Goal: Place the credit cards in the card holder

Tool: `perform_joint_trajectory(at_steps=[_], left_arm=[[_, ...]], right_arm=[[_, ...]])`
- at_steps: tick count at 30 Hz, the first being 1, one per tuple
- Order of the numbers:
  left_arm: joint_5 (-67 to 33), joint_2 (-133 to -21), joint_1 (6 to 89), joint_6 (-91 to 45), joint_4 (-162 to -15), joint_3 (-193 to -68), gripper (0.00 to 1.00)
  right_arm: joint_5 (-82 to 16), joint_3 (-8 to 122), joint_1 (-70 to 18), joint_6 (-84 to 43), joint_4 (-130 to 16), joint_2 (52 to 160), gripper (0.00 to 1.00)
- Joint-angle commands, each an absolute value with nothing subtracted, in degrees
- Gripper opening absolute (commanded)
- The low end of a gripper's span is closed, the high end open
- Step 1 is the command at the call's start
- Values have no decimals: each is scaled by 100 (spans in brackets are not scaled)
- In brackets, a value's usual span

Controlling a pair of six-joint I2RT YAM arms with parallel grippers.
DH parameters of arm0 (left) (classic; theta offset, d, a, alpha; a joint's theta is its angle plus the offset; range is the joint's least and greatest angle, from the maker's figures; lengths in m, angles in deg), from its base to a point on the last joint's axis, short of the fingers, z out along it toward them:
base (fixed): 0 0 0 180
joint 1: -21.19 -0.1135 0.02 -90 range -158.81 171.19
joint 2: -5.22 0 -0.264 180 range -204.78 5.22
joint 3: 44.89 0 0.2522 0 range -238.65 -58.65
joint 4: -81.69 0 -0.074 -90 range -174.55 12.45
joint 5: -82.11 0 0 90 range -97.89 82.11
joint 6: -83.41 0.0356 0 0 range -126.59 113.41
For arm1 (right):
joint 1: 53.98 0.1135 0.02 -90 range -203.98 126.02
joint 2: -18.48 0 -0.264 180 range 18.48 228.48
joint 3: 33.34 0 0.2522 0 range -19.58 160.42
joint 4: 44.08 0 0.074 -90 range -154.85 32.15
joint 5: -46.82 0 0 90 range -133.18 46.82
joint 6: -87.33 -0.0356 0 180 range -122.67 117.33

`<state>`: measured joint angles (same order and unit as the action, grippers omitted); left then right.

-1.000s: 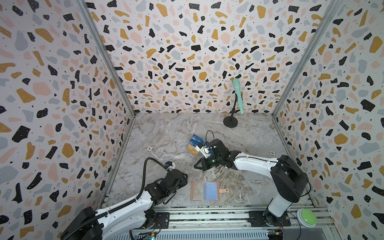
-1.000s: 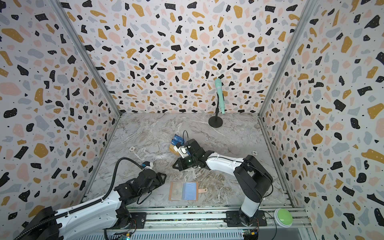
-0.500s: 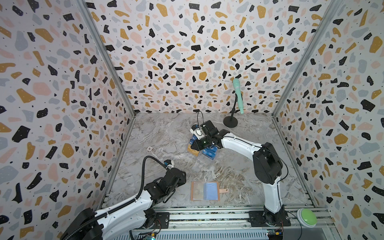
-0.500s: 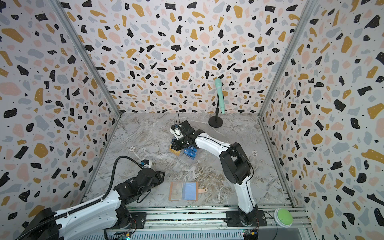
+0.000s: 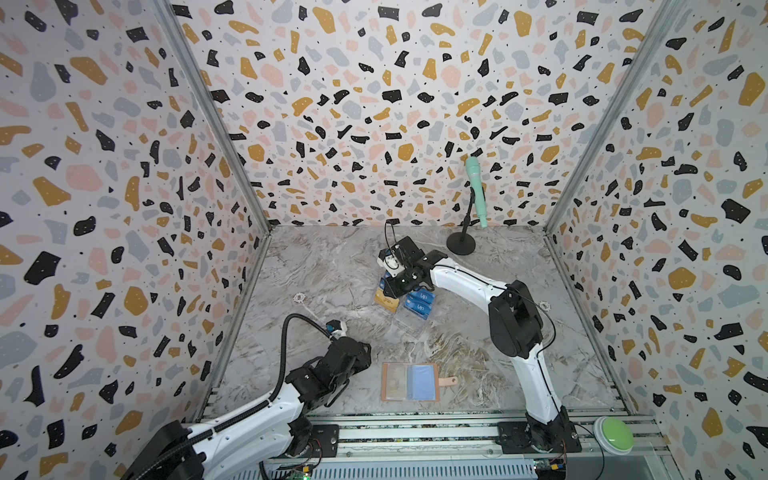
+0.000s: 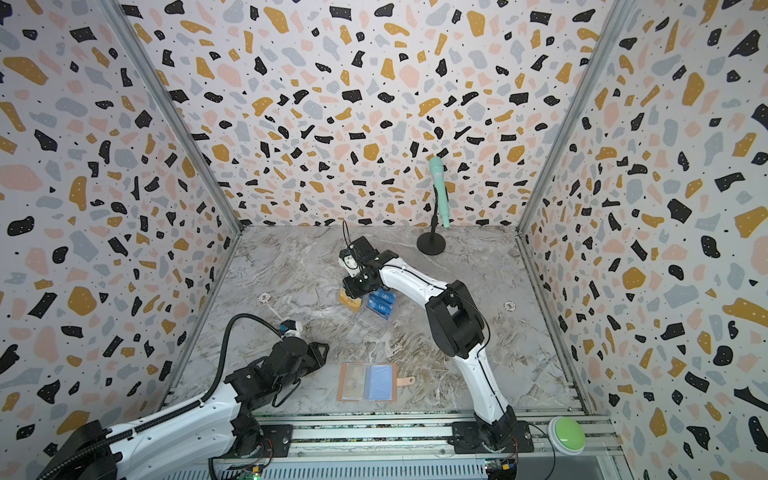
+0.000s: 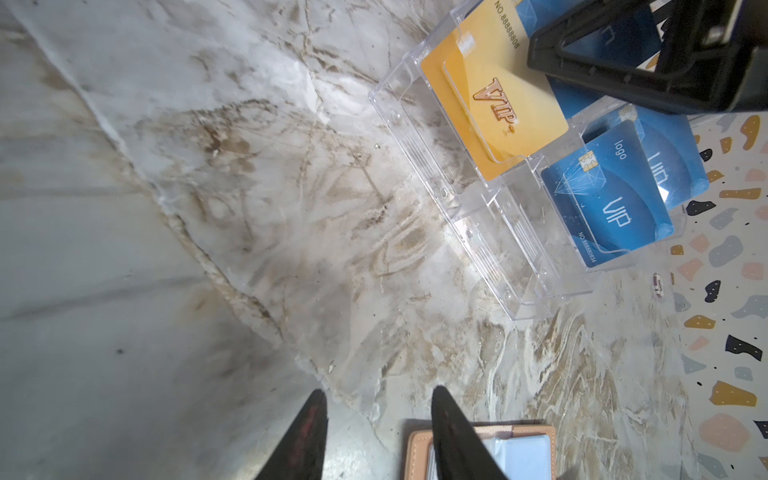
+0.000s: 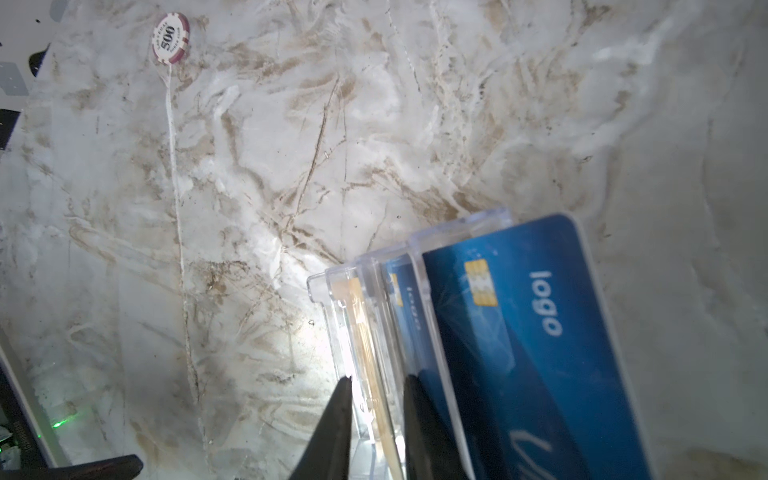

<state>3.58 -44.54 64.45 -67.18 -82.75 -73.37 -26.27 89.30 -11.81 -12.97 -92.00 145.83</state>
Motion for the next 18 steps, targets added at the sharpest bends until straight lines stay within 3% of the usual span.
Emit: perform_joint_trajectory(at_steps=[1,18], left_arm=[[336,-4432,6397,-6609,-8462,-7246,44],[301,-4621,6346,-6662,-8579,-7122,45]], right_arm=[[-2633,9160,-1173,-1165,-9494,14585,24],[-2510,8821,-1039,-1023,-9167,14415,13]])
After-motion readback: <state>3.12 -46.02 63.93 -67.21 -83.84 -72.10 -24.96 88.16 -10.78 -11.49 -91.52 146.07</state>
